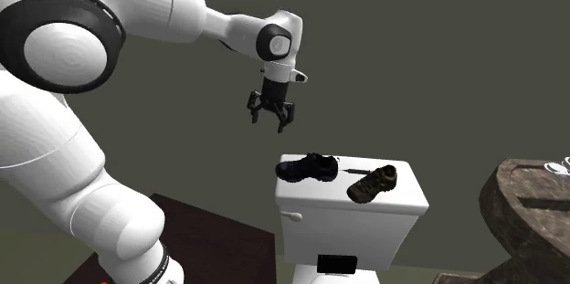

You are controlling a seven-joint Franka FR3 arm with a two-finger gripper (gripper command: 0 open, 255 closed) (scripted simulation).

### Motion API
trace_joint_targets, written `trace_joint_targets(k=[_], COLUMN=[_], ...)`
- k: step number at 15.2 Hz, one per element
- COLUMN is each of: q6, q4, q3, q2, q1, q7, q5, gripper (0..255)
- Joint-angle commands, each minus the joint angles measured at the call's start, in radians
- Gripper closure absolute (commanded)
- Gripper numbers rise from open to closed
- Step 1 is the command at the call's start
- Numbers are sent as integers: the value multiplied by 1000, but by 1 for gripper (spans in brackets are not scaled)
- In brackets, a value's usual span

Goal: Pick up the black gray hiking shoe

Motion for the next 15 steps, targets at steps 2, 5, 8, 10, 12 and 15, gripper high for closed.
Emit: trace_joint_targets(k=[2,5,8,10,12,15], q6=[-12,-36,-71,-101,-137,-166], q4=[100,215,346,443,551,656], q3=[-29,-48,-56,-58,-56,-50], q2=[134,271,412,509,608,708], q1=[-22,-52,-90,-120,-152,-186], q7=[-72,-137,-196,-230,-260,-283], q5=[20,44,69,85,98,110], gripper=[0,0,0,0,0,0])
